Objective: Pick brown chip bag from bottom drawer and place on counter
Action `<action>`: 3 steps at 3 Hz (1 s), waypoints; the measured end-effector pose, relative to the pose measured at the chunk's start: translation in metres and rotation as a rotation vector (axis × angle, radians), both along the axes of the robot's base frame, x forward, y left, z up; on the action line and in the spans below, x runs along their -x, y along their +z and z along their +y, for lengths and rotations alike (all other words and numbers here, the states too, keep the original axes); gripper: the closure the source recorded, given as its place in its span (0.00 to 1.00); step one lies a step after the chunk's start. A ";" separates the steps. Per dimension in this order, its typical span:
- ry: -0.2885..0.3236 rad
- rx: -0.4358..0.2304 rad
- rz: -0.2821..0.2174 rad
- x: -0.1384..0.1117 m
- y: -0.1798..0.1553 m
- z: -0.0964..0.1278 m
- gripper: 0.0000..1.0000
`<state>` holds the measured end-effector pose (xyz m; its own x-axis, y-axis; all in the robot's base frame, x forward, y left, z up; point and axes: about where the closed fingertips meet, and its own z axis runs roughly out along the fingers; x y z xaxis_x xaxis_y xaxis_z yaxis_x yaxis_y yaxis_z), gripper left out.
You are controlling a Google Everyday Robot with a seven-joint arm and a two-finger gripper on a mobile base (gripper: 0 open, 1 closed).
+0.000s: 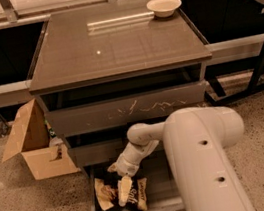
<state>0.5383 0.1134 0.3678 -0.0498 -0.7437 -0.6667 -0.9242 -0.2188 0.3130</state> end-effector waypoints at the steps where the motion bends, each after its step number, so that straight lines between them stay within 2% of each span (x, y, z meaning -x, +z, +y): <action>1: 0.027 0.066 0.013 -0.004 -0.039 0.010 0.00; 2: 0.039 0.133 0.013 -0.004 -0.067 0.023 0.00; 3: 0.025 0.218 -0.009 0.000 -0.081 0.034 0.00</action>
Offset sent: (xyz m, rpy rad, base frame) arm 0.0077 0.0375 -0.0981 -0.2135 0.0035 0.0458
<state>0.5384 0.1478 0.2867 -0.0242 -0.8711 -0.4906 -0.9223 -0.1698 0.3471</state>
